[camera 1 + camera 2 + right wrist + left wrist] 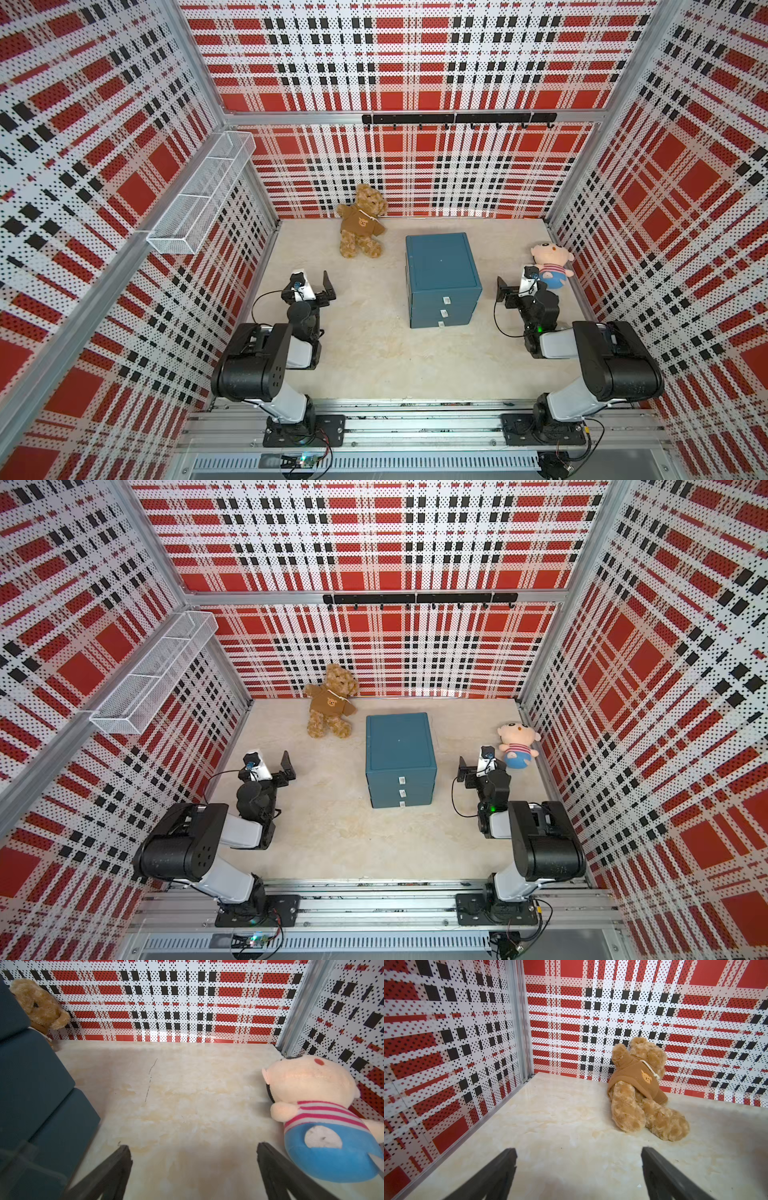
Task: Take the seed bags out of the drawer
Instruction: Move the storage box to the center of the board.
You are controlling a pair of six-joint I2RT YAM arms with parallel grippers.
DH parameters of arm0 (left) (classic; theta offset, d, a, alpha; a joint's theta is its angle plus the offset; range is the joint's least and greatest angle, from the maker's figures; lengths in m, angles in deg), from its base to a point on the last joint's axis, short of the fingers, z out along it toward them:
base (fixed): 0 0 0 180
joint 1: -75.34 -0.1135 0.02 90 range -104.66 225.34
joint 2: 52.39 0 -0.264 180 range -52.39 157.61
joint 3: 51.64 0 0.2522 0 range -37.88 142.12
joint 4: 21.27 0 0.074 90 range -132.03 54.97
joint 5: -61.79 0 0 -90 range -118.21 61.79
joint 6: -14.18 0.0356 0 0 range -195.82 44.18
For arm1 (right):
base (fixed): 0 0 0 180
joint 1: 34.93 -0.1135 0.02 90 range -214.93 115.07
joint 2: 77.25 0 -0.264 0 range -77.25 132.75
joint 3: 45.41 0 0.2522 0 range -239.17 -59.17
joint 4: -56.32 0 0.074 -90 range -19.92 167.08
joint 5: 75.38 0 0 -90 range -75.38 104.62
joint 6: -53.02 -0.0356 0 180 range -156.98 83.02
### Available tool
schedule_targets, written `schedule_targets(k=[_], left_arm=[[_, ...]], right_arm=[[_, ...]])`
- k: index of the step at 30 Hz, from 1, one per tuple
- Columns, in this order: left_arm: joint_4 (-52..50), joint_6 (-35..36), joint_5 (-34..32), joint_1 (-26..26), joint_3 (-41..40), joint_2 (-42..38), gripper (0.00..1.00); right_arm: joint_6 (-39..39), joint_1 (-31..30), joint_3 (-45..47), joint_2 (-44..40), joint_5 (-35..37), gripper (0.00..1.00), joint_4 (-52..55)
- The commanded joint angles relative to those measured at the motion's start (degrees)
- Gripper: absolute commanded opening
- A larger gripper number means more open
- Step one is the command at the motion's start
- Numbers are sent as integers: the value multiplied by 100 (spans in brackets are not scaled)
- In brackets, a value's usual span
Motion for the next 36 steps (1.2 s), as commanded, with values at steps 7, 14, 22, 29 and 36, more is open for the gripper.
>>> schedule_targets(k=[7, 14, 22, 29, 36], left_arm=[[-77, 51, 48, -30, -53, -86, 99], [-71, 33, 68, -36, -45, -78, 99], [-1725, -177, -1079, 171, 613, -649, 99], [-4912, -902, -2010, 1121, 2153, -1223, 99], [-6194, -3264, -1125, 1703, 2973, -1512, 99]], right_arm=[[34, -45, 62, -101, 43, 100, -46], [28, -42, 62, -104, 43, 100, -50], [-506, -40, -1442, -626, 1276, 100, 3133], [-2137, 694, -4030, -176, 263, 100, 6829], [-2960, 858, -4310, -557, -1107, 100, 7278]])
